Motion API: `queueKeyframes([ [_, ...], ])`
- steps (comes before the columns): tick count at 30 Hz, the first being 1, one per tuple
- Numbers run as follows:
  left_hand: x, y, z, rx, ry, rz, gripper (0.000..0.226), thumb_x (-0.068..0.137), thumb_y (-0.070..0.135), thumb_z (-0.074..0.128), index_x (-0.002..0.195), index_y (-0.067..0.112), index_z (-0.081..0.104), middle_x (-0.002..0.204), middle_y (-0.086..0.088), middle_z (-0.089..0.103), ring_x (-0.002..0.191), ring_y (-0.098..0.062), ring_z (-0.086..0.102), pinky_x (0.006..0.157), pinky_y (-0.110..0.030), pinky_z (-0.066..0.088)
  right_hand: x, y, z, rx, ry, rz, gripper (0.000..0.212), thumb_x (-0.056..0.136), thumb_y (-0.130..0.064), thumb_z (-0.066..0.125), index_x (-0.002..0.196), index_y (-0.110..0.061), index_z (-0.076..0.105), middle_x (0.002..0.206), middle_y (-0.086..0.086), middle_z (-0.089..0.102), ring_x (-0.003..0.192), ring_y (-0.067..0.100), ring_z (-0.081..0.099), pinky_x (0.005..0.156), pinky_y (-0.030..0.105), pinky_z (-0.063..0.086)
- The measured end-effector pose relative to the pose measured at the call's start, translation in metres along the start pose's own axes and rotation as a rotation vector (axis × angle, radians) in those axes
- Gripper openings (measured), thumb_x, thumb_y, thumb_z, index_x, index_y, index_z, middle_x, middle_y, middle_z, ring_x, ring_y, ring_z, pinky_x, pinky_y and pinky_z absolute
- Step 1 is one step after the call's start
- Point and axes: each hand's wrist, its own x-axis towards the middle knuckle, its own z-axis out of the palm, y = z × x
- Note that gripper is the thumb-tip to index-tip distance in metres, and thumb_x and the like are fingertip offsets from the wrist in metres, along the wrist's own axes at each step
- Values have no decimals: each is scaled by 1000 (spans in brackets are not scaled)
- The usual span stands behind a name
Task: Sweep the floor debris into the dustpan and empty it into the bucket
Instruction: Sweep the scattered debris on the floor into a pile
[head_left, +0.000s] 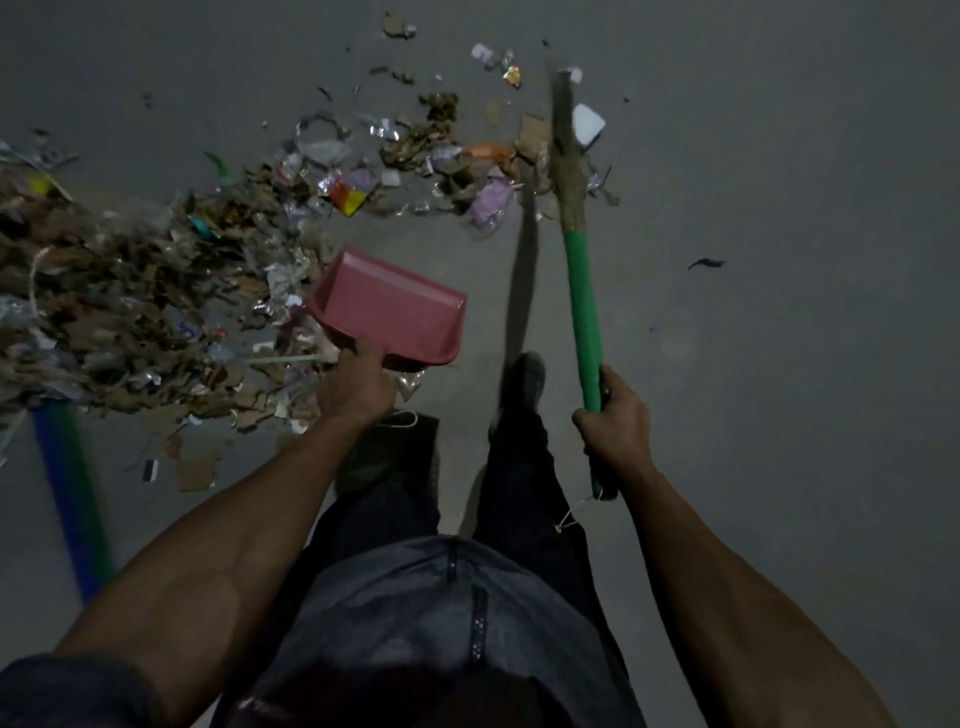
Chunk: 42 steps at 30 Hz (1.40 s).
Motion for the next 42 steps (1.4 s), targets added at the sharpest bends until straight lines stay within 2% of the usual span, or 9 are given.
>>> queueKeyframes([
  [3, 24, 48, -10, -18, -2, 23, 36, 90, 19, 46, 124, 10, 39, 124, -23, 49, 111, -43, 53, 88, -48, 43, 45, 4, -24, 106, 71, 127, 51, 77, -2, 60, 126, -14, 54, 84, 12, 62, 63, 33, 64, 52, 40, 58],
  [10, 90, 158, -17, -22, 28, 55, 35, 89, 13, 46, 123, 9, 41, 120, -21, 53, 104, -42, 55, 80, -45, 43, 175, 31, -78, 233, 189, 441, 29, 74, -6, 62, 102, -12, 57, 88, 16, 64, 80, 40, 66, 74, 54, 58],
  [18, 153, 233, -13, 0, 19, 44, 35, 91, 14, 46, 124, 14, 39, 116, -20, 54, 99, -43, 57, 80, -48, 47, 284, 64, -112, 148, 109, 593, 17, 76, -5, 61, 92, 0, 59, 90, 25, 65, 82, 40, 68, 77, 53, 58],
  [22, 170, 240, -13, 20, 20, 34, 36, 91, 15, 47, 125, 14, 38, 115, -21, 53, 99, -43, 57, 79, -48, 48, 310, 55, -107, 9, -54, 511, 21, 80, 0, 59, 101, 1, 58, 86, 20, 63, 61, 32, 64, 54, 34, 56],
  [24, 175, 239, -14, 12, 14, 19, 37, 90, 14, 48, 126, 13, 38, 117, -21, 52, 101, -43, 57, 80, -48, 47, 322, 44, -99, -62, -108, 448, 24, 80, 0, 58, 104, -1, 57, 91, 21, 63, 64, 33, 66, 47, 27, 49],
  [30, 180, 229, -20, -33, -3, -80, 37, 92, 12, 48, 127, 7, 40, 123, -23, 50, 109, -43, 54, 87, -50, 46, 360, 1, -81, -314, -232, 194, 19, 77, -3, 58, 95, -2, 54, 88, 19, 64, 77, 37, 66, 70, 47, 59],
  [33, 181, 219, -21, -83, 1, -106, 36, 92, 11, 47, 128, 6, 40, 121, -25, 50, 109, -44, 53, 88, -52, 45, 373, -20, -71, -447, -287, 48, 24, 77, -4, 59, 100, -5, 55, 91, 16, 64, 79, 34, 63, 71, 41, 57],
  [37, 177, 202, -20, -99, -1, -207, 38, 91, 10, 46, 128, 11, 39, 119, -23, 50, 107, -44, 54, 88, -53, 46, 377, -48, -49, -569, -400, -122, 33, 78, -5, 60, 110, -10, 54, 90, 8, 59, 73, 25, 54, 61, 29, 43],
  [42, 164, 172, -14, -111, 4, -290, 34, 90, 12, 47, 123, 13, 38, 120, -20, 51, 105, -42, 55, 86, -50, 47, 364, -86, -7, -662, -511, -283, 37, 78, -7, 59, 114, -10, 53, 97, 14, 63, 74, 26, 52, 62, 30, 42],
])
